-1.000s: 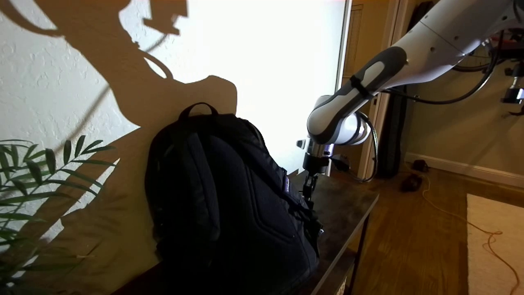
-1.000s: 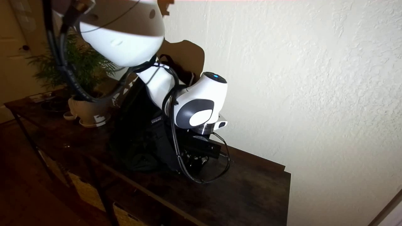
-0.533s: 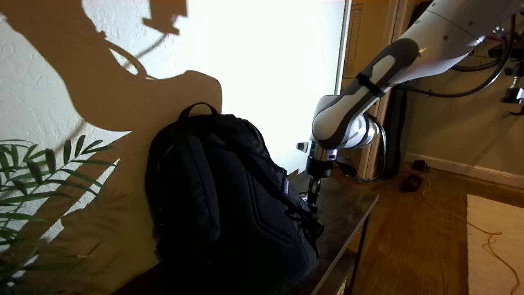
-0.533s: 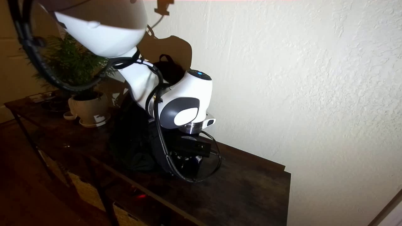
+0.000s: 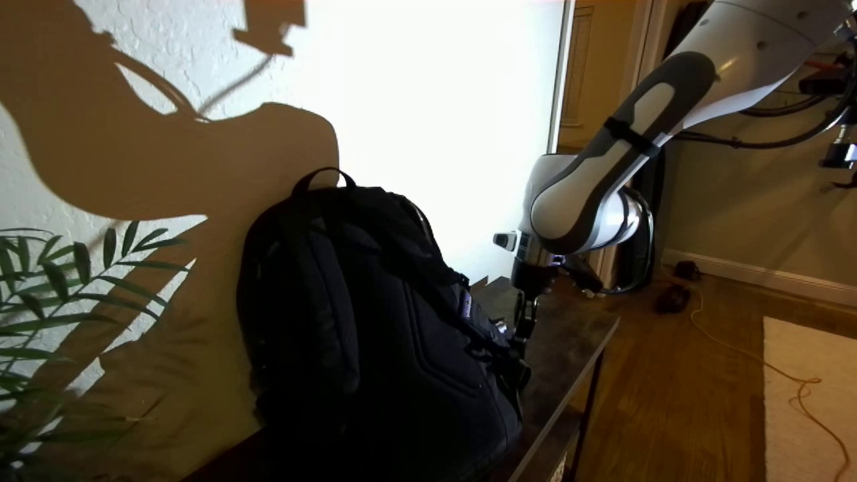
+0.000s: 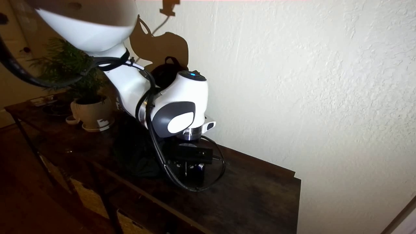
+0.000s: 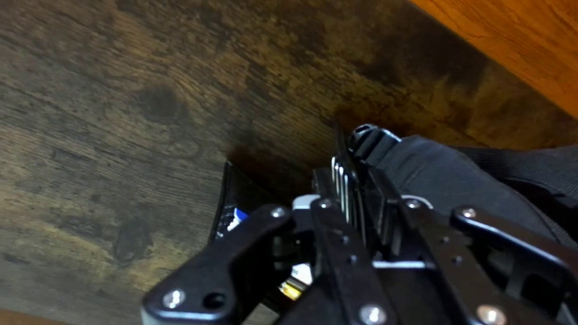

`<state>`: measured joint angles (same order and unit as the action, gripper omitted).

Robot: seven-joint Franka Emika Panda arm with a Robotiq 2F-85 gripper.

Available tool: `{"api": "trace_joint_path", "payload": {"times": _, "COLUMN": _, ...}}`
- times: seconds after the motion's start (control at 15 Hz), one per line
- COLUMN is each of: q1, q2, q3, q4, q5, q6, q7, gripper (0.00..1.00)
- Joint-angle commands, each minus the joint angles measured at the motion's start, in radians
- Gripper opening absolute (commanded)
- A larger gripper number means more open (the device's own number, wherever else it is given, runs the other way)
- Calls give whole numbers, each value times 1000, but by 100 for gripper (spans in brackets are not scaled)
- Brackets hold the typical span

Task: Put the wallet inside the backpack

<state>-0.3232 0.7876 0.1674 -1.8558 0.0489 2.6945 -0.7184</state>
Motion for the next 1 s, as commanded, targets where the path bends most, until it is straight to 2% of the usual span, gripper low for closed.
{"api": "trace_joint_path", "payload": {"times": 0.0, "q1": 0, "q2": -73, "q3": -8, "q4": -86, "q5": -12, "q6": 50, "q7": 13, "gripper": 55}}
{"api": "trace_joint_path", "payload": {"times": 0.33, "q1": -4, "q2": -84, "q3": -6, "q4": -75, "q5": -6, "q6": 42, "q7": 14, "gripper": 89}}
{"api": "trace_joint_path", "payload": {"times": 0.47, "q1": -7, "q2": -89, "q3": -3, "q4": -65, "q5": -5, "q6": 11, "q7": 10, "gripper": 99}}
{"api": "trace_joint_path", "payload": {"times": 0.93, "q1": -19, "q2": -93, "q3": -4, "q4": -4, "q5": -17, "q6": -143, "q7": -61, "gripper": 100}}
